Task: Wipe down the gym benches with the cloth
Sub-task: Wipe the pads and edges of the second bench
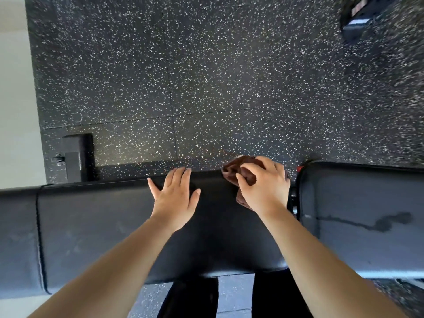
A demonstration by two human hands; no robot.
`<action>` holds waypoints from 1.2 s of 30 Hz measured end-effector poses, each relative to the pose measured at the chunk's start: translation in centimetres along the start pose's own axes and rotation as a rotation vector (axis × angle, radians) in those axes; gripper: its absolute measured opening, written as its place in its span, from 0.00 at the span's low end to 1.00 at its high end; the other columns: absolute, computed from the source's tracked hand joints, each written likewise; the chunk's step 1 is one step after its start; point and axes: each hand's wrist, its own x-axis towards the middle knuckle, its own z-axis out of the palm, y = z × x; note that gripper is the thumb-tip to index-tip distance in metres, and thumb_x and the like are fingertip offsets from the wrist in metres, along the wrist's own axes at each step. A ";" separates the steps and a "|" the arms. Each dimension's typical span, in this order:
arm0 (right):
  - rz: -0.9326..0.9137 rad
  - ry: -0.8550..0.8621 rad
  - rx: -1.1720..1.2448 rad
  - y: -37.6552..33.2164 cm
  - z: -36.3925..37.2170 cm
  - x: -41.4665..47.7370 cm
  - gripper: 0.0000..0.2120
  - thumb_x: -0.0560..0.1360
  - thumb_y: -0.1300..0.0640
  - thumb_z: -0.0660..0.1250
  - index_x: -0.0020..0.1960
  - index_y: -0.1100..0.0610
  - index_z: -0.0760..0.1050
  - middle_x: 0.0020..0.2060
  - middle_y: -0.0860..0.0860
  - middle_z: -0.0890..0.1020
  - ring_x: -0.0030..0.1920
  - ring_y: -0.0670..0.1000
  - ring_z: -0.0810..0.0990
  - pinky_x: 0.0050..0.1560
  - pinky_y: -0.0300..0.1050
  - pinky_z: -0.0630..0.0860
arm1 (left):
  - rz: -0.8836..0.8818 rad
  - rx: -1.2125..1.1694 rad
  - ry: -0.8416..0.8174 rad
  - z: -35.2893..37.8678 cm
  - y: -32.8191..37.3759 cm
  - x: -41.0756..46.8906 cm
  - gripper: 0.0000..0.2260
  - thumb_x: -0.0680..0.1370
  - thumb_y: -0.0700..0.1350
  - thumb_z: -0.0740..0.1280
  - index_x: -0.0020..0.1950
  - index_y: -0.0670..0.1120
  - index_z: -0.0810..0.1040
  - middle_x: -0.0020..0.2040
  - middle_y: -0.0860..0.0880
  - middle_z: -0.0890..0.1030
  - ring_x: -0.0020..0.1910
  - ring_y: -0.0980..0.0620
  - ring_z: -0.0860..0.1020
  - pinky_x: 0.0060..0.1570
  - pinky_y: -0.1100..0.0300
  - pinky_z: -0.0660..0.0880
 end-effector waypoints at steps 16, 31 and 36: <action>-0.117 -0.122 -0.136 12.7 -11.2 4.0 0.10 0.74 0.44 0.63 0.53 0.44 0.76 0.58 0.47 0.73 0.59 0.56 0.67 0.49 0.53 0.64 | -0.046 -0.105 0.003 0.7 21.6 1.6 0.25 0.79 0.55 0.53 0.74 0.46 0.56 0.73 0.46 0.59 0.73 0.46 0.55 0.70 0.41 0.55; 0.132 -0.152 -0.112 26.8 -23.4 5.2 0.13 0.73 0.42 0.66 0.55 0.42 0.76 0.57 0.47 0.74 0.59 0.57 0.69 0.52 0.57 0.71 | 0.030 -0.252 0.039 -1.2 34.1 1.8 0.23 0.81 0.53 0.52 0.74 0.47 0.59 0.74 0.49 0.61 0.74 0.46 0.54 0.71 0.48 0.56; 0.073 -0.236 -0.153 23.3 -21.2 6.9 0.12 0.73 0.44 0.64 0.56 0.41 0.76 0.55 0.49 0.74 0.59 0.58 0.69 0.52 0.57 0.69 | 0.087 -0.229 0.014 -1.0 33.3 2.3 0.22 0.81 0.51 0.51 0.74 0.47 0.59 0.74 0.48 0.61 0.74 0.46 0.54 0.73 0.51 0.51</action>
